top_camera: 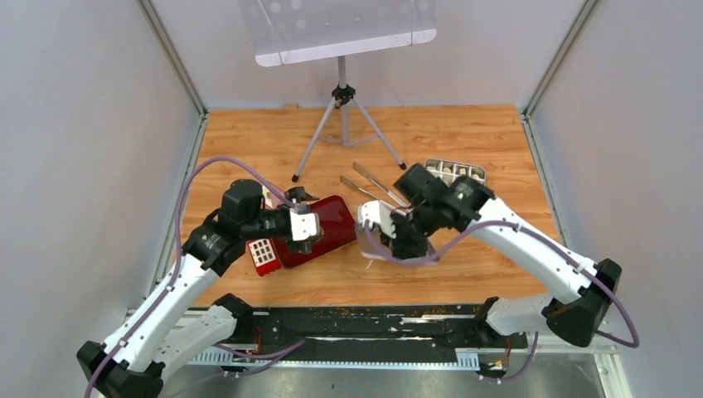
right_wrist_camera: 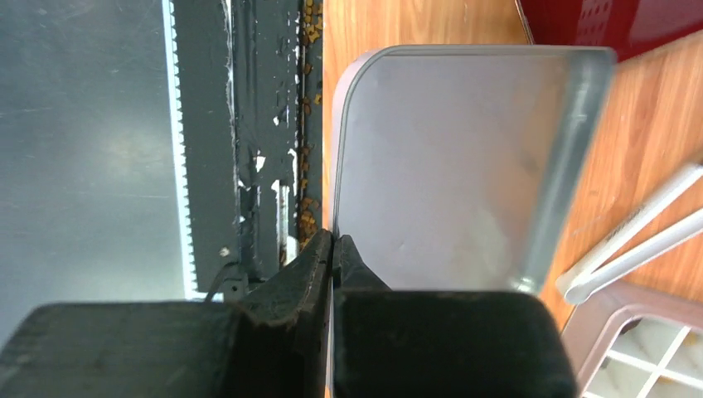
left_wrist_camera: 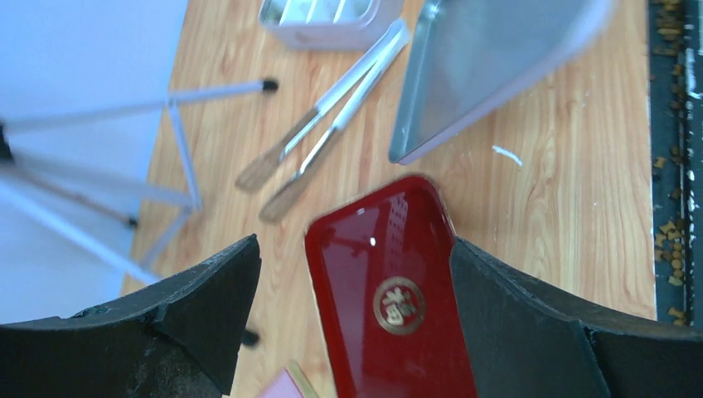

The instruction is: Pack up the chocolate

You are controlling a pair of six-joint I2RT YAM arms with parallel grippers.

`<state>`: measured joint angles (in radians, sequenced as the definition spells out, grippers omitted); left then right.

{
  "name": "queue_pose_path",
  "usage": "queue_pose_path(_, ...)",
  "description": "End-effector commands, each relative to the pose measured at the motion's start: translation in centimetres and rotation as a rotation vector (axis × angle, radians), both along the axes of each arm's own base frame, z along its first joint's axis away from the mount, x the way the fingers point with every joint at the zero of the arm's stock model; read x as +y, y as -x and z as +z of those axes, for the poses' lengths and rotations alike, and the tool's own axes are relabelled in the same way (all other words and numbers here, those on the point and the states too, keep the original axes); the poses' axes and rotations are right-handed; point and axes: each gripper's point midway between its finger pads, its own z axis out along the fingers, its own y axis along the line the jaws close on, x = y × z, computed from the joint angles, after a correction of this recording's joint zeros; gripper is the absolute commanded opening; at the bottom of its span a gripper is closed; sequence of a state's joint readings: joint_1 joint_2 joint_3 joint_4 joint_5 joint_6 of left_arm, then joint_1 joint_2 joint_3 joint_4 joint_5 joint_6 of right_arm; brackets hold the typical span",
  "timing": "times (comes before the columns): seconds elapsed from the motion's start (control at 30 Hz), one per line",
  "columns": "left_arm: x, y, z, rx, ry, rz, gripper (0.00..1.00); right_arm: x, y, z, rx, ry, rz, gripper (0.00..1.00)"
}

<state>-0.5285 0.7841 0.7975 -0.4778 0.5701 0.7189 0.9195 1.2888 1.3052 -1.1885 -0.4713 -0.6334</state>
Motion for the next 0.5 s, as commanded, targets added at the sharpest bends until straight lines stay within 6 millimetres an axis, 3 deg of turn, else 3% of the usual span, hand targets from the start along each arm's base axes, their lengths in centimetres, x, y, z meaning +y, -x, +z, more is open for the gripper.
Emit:
queue_pose_path(0.0,-3.3,1.6,2.5,-0.155,-0.006,-0.357,0.92,-2.3,1.0,2.5,0.223,-0.006,0.062,0.02)
queue_pose_path(0.2,-7.1,0.4,3.3,-0.167,-0.007,-0.562,0.84,-2.1,-2.7,2.9,0.271,-0.027,0.036,0.03)
queue_pose_path(0.47,-11.3,-0.4,2.8,-0.204,-0.013,-0.595,0.81,-2.9,-6.3,3.8,0.322,-0.153,-0.09,0.06)
